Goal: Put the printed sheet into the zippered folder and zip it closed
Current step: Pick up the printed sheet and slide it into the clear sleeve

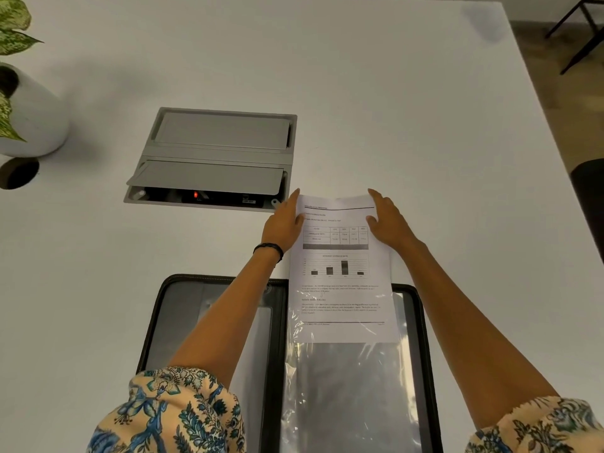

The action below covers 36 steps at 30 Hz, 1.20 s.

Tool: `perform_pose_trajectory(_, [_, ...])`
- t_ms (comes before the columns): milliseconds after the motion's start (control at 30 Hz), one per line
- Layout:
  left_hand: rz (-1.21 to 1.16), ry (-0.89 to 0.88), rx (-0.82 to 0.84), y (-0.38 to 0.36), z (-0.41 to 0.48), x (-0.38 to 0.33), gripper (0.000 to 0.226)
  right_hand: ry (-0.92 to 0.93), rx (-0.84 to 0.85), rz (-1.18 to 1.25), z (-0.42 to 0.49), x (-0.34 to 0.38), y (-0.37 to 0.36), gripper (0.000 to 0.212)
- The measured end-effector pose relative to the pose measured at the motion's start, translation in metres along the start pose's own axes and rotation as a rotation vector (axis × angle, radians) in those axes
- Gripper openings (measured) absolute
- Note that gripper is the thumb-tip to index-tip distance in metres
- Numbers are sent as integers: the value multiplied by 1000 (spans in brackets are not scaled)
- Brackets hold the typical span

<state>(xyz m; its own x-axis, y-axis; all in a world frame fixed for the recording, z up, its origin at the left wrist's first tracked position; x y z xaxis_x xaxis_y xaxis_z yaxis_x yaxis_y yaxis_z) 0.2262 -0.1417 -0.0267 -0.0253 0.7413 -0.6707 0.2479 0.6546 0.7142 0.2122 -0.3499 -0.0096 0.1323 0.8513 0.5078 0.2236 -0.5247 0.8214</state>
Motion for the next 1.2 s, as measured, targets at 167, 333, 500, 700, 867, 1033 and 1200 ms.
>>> perform_pose_trajectory(167, [-18, 6, 12, 0, -2, -2, 52, -10, 9, -12, -3, -2, 0, 57])
perform_pose_trajectory(333, [-35, 6, -1, 4, -8, 0, 46, -25, 37, -28, -9, -6, -3, 56])
perform_pose_trajectory(500, [-49, 19, 18, 3, -20, 7, 47, -46, 82, -28, -18, -11, -7, 56])
perform_pose_trajectory(700, [-57, 31, 62, -6, -37, 20, 47, -67, 131, -54, -29, -18, -15, 51])
perform_pose_trajectory(867, [-28, 63, 135, -17, -50, 34, 44, -77, 150, -60, -37, -29, -22, 41])
perform_pose_trajectory(1033, [-25, 66, 183, -24, -57, 40, 37, -101, 170, -44, -44, -41, -28, 34])
perform_pose_trajectory(1200, [-15, 67, 199, -29, -65, 43, 32, -123, 179, 3, -51, -47, -32, 31])
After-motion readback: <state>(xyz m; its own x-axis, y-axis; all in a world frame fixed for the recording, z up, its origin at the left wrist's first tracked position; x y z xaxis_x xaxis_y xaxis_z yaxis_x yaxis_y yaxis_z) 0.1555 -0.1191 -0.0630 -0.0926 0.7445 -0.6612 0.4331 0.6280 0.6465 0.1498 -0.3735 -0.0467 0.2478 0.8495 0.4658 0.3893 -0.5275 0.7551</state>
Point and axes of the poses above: each hand's wrist, its own z-axis towards the middle knuckle, its own y-axis out of the back of the hand, x = y × z, the point moved 10 cm from there along z, towards the middle knuckle, and after that the axes turned 6 degrees about -z, right-handed, at the moved point
